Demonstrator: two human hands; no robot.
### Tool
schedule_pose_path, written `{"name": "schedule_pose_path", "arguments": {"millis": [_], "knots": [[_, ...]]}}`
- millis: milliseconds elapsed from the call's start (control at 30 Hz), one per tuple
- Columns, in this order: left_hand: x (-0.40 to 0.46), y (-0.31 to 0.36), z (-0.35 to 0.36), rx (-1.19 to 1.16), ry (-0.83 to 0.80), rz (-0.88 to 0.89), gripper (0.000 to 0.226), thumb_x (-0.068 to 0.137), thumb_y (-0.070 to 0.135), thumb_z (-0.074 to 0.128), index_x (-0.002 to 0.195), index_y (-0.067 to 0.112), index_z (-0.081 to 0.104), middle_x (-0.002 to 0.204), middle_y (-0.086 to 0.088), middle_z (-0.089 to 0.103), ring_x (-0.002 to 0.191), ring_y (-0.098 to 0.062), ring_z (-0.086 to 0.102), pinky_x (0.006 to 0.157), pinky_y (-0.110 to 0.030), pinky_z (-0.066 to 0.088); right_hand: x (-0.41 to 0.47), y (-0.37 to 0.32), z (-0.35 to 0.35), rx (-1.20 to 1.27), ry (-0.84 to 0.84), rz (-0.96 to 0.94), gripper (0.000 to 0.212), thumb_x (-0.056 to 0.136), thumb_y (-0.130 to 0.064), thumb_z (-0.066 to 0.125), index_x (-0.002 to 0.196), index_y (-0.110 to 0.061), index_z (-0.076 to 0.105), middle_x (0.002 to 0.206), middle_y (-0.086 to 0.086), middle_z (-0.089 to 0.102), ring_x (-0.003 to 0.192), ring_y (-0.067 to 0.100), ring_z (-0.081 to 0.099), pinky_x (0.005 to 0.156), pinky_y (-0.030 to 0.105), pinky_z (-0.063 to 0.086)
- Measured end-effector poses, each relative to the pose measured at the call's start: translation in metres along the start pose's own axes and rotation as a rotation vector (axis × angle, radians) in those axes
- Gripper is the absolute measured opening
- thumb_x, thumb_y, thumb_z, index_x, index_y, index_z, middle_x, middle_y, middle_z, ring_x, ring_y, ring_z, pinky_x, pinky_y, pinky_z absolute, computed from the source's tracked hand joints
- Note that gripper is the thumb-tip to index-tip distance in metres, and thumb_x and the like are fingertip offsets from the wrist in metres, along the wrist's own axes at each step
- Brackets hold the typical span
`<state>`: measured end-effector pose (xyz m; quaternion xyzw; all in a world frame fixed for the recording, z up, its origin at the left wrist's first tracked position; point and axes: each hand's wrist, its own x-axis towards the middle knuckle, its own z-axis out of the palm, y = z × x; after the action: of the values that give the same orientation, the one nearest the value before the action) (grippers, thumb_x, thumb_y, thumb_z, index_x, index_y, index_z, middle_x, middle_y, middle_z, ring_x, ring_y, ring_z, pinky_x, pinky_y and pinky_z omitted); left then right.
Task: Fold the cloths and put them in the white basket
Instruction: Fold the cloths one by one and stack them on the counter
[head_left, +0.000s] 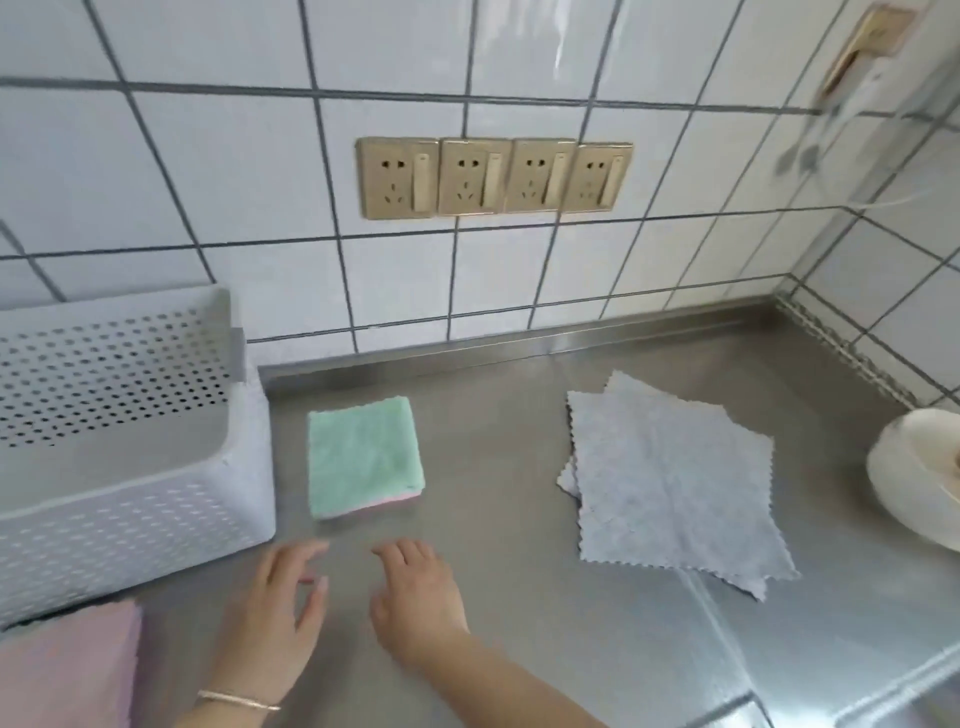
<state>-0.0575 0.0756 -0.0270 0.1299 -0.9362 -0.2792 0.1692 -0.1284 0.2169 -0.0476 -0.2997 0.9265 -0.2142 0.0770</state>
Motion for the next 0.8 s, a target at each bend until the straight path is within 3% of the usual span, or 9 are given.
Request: {"name": "schedule_pose_path", "arguments": {"millis": [67, 133, 200, 300, 400, 500, 600, 700, 800], "knots": [[0.016, 0.032, 0.047, -0.071, -0.12, 0.049, 0.032, 0.073, 0.043, 0.037, 0.103, 0.036, 0.046, 0.098, 0.02, 0.045, 0.088, -0.001, 0.053, 0.059, -0.029, 0.051, -0.017, 0.065, -0.022, -0.015, 0.106, 0.117, 0.045, 0.057, -0.031, 0.036, 0.096, -0.027, 0.058, 0.08, -0.012, 0.061, 0.073, 0.01, 0.062, 0.058, 0.015, 0.051], [0.022, 0.052, 0.083, -0.08, -0.233, 0.079, 0.033, 0.072, 0.045, 0.036, 0.104, 0.04, 0.045, 0.09, 0.03, 0.051, 0.082, 0.0, 0.056, 0.062, -0.031, 0.053, -0.034, 0.114, -0.044, -0.063, 0.174, 0.194, 0.044, 0.055, -0.031, 0.037, 0.097, -0.031, 0.049, 0.078, -0.018, 0.061, 0.07, 0.005, 0.06, 0.057, 0.012, 0.049], [0.029, 0.088, 0.132, -0.06, -0.36, 0.172, 0.029, 0.073, 0.043, 0.036, 0.101, 0.04, 0.045, 0.085, 0.025, 0.058, 0.072, 0.001, 0.061, 0.062, -0.029, 0.055, -0.056, 0.173, -0.068, -0.079, 0.195, 0.307, 0.043, 0.054, -0.03, 0.04, 0.096, -0.031, 0.049, 0.08, -0.018, 0.063, 0.073, 0.004, 0.062, 0.057, 0.011, 0.05], [0.036, 0.144, 0.18, 0.034, -0.453, 0.377, 0.021, 0.07, 0.036, 0.042, 0.09, 0.036, 0.048, 0.075, 0.016, 0.063, 0.063, -0.006, 0.065, 0.051, -0.02, 0.052, -0.08, 0.232, -0.083, -0.103, 0.191, 0.363, 0.044, 0.055, -0.027, 0.036, 0.09, -0.027, 0.063, 0.087, -0.012, 0.066, 0.08, 0.009, 0.066, 0.059, 0.016, 0.052], [0.051, 0.193, 0.214, 0.221, -0.463, 0.579, 0.024, 0.054, 0.038, 0.065, 0.077, 0.034, 0.058, 0.068, 0.014, 0.062, 0.059, -0.008, 0.063, 0.047, -0.016, 0.047, -0.087, 0.267, -0.086, -0.13, 0.134, 0.307, 0.043, 0.06, -0.024, 0.041, 0.1, -0.026, 0.057, 0.098, -0.01, 0.066, 0.097, 0.01, 0.06, 0.074, 0.019, 0.05], [0.06, 0.219, 0.243, 0.362, -0.549, 0.631, 0.041, 0.035, 0.042, 0.079, 0.07, 0.028, 0.064, 0.071, 0.009, 0.061, 0.058, -0.012, 0.063, 0.047, -0.019, 0.051, -0.09, 0.289, -0.083, -0.133, 0.096, 0.219, 0.044, 0.066, -0.02, 0.044, 0.107, -0.023, 0.059, 0.104, -0.009, 0.065, 0.101, 0.011, 0.06, 0.085, 0.021, 0.038], [0.061, 0.227, 0.256, 0.447, -0.618, 0.615, 0.047, 0.025, 0.044, 0.079, 0.063, 0.024, 0.061, 0.067, 0.007, 0.059, 0.054, -0.012, 0.06, 0.043, -0.017, 0.047, -0.092, 0.296, -0.082, -0.133, 0.104, 0.168, 0.044, 0.068, -0.02, 0.044, 0.108, -0.021, 0.063, 0.102, -0.008, 0.065, 0.097, 0.013, 0.061, 0.085, 0.024, 0.035], [0.062, 0.231, 0.264, 0.49, -0.608, 0.601, 0.047, 0.021, 0.032, 0.082, 0.062, 0.021, 0.06, 0.065, 0.004, 0.058, 0.053, -0.015, 0.06, 0.041, -0.019, 0.044, -0.091, 0.305, -0.083, -0.151, 0.142, 0.111, 0.04, 0.071, -0.019, 0.045, 0.105, -0.02, 0.064, 0.096, -0.007, 0.065, 0.091, 0.014, 0.061, 0.079, 0.024, 0.035], [0.065, 0.235, 0.269, 0.537, -0.554, 0.62, 0.028, 0.035, 0.017, 0.075, 0.059, 0.019, 0.06, 0.061, 0.001, 0.059, 0.051, -0.018, 0.059, 0.039, -0.02, 0.044, -0.089, 0.313, -0.083, -0.181, 0.16, 0.077, 0.039, 0.069, -0.018, 0.046, 0.102, -0.02, 0.066, 0.092, -0.008, 0.065, 0.084, 0.015, 0.062, 0.074, 0.025, 0.034]]}}
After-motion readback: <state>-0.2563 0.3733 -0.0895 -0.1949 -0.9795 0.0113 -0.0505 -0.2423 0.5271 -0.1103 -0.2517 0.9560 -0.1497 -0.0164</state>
